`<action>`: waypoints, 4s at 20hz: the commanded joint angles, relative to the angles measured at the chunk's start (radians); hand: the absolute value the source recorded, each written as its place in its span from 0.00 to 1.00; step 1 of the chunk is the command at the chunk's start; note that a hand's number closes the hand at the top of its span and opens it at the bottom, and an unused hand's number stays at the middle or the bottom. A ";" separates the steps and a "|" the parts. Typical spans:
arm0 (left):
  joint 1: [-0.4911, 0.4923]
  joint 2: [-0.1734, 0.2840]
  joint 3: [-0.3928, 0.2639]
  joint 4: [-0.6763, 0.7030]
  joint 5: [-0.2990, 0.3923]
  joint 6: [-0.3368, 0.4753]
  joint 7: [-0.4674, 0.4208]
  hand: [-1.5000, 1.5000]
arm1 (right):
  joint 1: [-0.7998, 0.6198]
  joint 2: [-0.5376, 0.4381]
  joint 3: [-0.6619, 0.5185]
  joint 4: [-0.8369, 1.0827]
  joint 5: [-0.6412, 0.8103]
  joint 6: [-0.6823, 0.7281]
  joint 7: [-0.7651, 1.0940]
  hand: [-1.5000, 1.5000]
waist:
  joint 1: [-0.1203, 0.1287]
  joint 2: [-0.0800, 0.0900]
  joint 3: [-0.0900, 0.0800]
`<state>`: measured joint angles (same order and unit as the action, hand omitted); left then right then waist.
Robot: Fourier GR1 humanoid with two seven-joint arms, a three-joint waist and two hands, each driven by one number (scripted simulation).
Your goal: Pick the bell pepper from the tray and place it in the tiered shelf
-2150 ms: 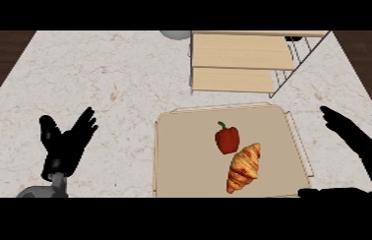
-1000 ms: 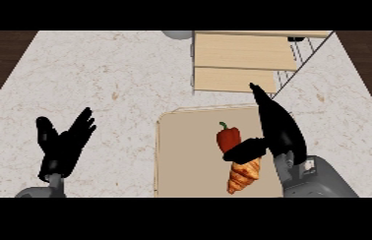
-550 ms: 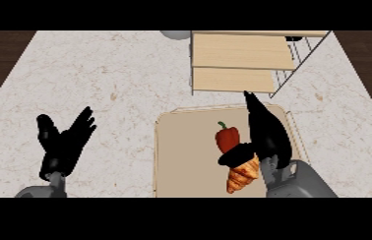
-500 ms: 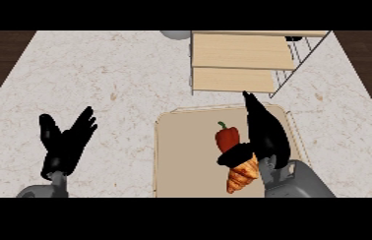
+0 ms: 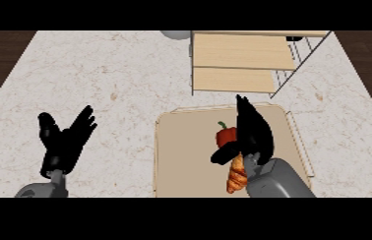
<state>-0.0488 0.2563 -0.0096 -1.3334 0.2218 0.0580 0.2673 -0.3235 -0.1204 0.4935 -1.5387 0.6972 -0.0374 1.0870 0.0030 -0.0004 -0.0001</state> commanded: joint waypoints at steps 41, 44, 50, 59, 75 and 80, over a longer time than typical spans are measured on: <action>-0.016 -0.066 0.057 -0.007 -0.073 -0.051 0.016 0.50 | -0.183 0.119 0.201 0.313 -0.116 -0.023 -0.356 1.00 | 0.019 0.003 0.000; -0.004 -0.048 0.072 0.002 -0.077 -0.057 0.005 0.50 | -0.151 0.120 0.284 0.106 -0.074 -0.072 -0.256 1.00 | 0.004 -0.002 0.000; 0.006 -0.065 0.069 0.005 -0.090 -0.036 0.006 0.50 | -0.218 0.120 0.274 -0.142 0.104 -0.095 -0.097 1.00 | -0.015 -0.006 -0.001; 0.031 -0.070 0.066 -0.044 -0.083 -0.039 0.027 0.50 | -0.462 0.120 0.082 -0.474 0.182 0.205 0.235 1.00 | -0.014 -0.010 -0.001; 0.027 -0.076 0.063 -0.042 -0.097 -0.041 0.037 0.50 | -0.861 -0.018 -0.479 -0.193 0.020 0.376 0.082 1.00 | 0.000 -0.004 0.000; -0.027 -0.066 0.085 0.033 -0.084 -0.074 0.012 0.50 | -0.893 -0.090 -0.550 -0.002 -0.011 0.352 -0.073 1.00 | 0.000 0.001 -0.001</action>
<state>-0.0558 0.1874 0.0644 -1.3453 0.1313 0.0046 0.2989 -1.1846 -0.1677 -0.0038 -1.6261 0.7165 0.2610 1.0124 0.0050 -0.0012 -0.0004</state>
